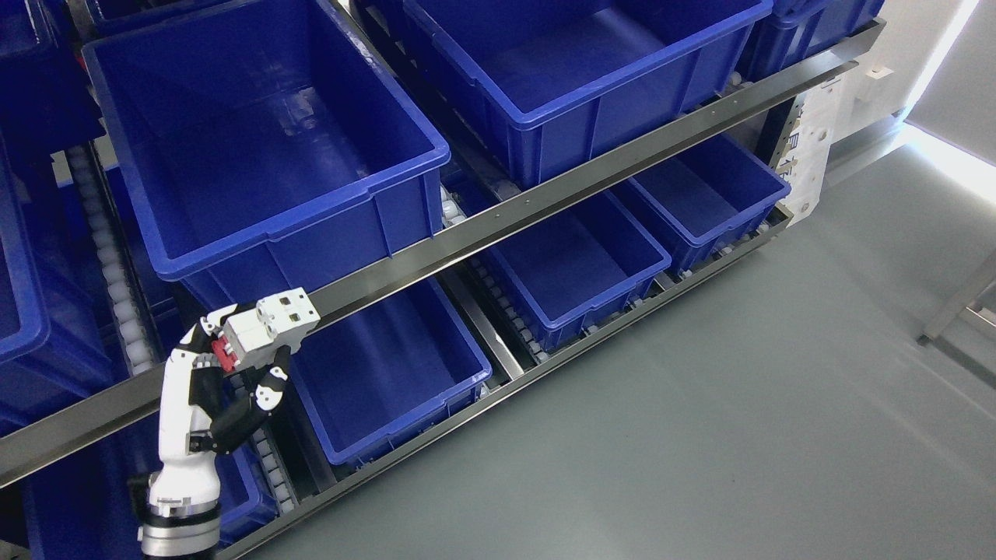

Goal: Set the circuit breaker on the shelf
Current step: 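Raise the left hand with the breaker over the upper blue bin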

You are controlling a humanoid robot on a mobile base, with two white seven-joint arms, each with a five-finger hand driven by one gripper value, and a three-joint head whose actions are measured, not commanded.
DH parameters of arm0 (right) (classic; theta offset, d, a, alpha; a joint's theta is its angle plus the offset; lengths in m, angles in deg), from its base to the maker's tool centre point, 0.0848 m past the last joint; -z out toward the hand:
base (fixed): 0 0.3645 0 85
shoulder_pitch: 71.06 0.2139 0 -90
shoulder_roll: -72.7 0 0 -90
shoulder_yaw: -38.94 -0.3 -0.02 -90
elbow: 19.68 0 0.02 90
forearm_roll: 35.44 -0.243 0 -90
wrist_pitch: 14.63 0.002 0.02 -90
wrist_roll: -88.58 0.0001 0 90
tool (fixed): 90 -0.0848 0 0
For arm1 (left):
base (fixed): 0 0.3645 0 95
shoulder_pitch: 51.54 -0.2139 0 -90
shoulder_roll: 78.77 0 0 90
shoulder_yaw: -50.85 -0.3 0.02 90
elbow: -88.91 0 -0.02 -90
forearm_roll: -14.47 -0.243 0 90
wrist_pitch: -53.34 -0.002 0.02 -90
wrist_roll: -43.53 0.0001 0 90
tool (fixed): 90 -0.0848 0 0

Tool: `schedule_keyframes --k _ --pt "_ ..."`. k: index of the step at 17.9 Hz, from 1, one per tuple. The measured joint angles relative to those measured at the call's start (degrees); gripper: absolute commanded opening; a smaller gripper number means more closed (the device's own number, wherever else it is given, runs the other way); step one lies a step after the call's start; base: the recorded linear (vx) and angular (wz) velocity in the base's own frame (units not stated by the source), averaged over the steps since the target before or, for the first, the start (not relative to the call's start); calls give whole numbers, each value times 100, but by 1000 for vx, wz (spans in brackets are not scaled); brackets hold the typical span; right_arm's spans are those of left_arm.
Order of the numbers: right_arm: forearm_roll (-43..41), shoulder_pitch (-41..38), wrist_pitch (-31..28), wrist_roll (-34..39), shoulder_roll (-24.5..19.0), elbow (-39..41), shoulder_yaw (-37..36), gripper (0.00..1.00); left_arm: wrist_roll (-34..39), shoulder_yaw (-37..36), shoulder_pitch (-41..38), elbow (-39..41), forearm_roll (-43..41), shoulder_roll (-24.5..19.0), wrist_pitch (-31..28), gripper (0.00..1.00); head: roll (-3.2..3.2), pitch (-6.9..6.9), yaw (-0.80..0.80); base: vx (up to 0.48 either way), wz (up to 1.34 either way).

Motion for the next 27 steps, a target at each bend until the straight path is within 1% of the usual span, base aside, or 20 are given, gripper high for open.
schedule_keyframes --k 1,4,7,9,10,12,16,18,23,27 --pt "0 1 1 0 0 0 0 100 0 -31 226 2 -17 16 -188 14 0 0 0 39 -10" --pt "0 0 -3 0 0 0 0 100 11 -124 1148 -12 -256 57 -1202 14 0 -1 0 32 -6" --pt "0 1 -3 0 0 0 0 100 -53 -159 1966 -44 -507 -86 -2243 14 0 -1 0 7 47" --pt "0 1 -3 0 0 0 0 100 -239 -191 2462 -103 -626 -357 -2936 14 0 -1 0 10 60" --pt "-1 0 -3 0 0 0 0 100 -327 -209 2653 -142 -673 -490 -3124 14 0 -1 0 14 60" --pt "-1 0 -3 0 0 0 0 100 -663 -335 3157 -341 -873 -987 -3438 14 0 -1 0 20 102" --pt "-1 0 -3 0 0 0 0 100 -1171 -650 3935 -760 -1386 -1722 -3576 15 0 -1 0 30 154" --pt "-1 0 -3 0 0 0 0 100 -1383 -831 4283 -983 -1692 -1992 -3593 15 0 -1 0 48 221" --pt "-1 1 -3 0 0 0 0 100 -1563 -1245 4928 -1498 -2160 -2416 -3609 15 0 -1 0 74 257" --pt "-2 3 -3 0 0 0 0 100 -1586 -1566 5293 -1858 -2303 -2582 -3629 15 0 -1 0 114 207"
